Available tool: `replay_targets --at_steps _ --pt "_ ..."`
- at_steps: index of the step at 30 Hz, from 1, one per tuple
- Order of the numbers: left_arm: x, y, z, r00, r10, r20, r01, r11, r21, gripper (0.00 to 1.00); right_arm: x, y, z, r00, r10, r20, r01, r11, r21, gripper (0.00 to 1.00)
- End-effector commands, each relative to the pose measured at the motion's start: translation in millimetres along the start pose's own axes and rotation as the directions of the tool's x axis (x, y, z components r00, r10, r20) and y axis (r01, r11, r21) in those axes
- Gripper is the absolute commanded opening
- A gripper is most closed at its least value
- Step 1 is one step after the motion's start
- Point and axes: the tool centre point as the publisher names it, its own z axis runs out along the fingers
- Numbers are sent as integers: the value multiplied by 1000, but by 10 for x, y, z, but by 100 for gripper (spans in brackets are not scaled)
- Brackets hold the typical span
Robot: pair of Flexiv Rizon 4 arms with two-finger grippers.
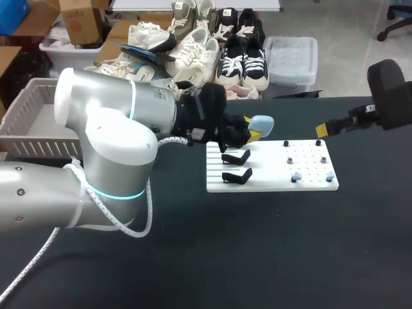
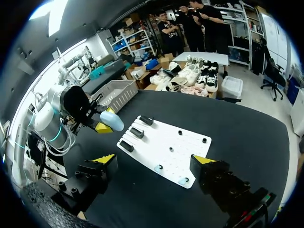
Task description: Pick up each earbud case from the left stands, insert the matching earbuds, close the lid, and place the case in the box.
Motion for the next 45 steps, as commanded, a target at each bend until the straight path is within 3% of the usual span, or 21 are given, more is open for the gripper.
replay_targets --at_steps 1,17,45 --pt "-36 13 72 1000 2 6 -2 1000 -8 0 -61 21 119 999 -13 -31 11 999 -36 100" --pt "-129 -42 217 999 40 -2 -40 999 24 0 -95 245 446 994 -73 -87 61 989 -134 100" --pt "-143 -285 267 998 61 10 -61 995 79 0 -128 284 508 992 -87 -91 72 986 -153 100"
